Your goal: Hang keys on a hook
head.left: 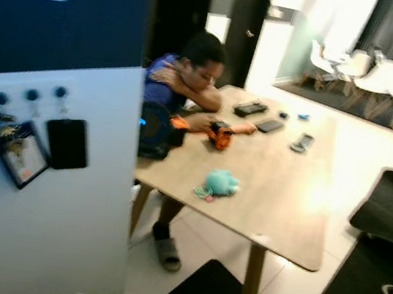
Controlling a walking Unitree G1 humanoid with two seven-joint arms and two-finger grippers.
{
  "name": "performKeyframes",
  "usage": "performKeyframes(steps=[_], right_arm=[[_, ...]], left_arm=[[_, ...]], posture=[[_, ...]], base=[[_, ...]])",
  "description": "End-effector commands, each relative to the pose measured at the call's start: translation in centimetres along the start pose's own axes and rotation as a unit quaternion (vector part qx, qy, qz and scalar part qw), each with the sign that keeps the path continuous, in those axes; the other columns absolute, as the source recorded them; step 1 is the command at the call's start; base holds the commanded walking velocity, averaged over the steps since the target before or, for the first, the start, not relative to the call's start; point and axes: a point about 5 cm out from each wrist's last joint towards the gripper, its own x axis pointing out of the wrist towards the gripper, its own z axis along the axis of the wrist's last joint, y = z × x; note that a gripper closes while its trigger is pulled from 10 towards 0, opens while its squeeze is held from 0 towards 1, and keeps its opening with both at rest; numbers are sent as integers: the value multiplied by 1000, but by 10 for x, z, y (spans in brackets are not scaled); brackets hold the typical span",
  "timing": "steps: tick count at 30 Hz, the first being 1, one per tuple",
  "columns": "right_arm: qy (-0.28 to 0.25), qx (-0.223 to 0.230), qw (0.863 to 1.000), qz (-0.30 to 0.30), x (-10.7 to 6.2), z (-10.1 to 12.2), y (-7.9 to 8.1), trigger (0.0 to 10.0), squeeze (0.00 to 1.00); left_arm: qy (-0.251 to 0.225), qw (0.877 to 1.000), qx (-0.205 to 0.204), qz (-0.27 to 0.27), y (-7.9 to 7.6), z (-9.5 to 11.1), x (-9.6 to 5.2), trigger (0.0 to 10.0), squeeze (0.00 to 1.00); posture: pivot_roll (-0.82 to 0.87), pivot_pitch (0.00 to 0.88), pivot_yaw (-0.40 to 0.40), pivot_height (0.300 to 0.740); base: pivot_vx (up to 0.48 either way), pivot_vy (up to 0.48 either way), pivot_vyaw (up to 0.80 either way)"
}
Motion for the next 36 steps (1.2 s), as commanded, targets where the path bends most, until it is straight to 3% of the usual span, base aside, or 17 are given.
performKeyframes(steps=[1,27,36], right_arm=[[4,4,1000,1,0,-1,2,10000,0],[5,6,1000,5,1,0,3,10000,0],[11,2,1000,4,2,-1,5,10000,0]], left_arm=[[3,1000,-8,2,0,-3,-1,10000,0],[5,1000,-18,17,3,-5,-2,10000,0],[1,999,-37,34,7,-4,-3,10000,0]], posture=[[58,0,16,740],[62,3,14,740],[67,12,10,740]], base=[[0,0,-788],[0,0,-786],[0,0,0]])
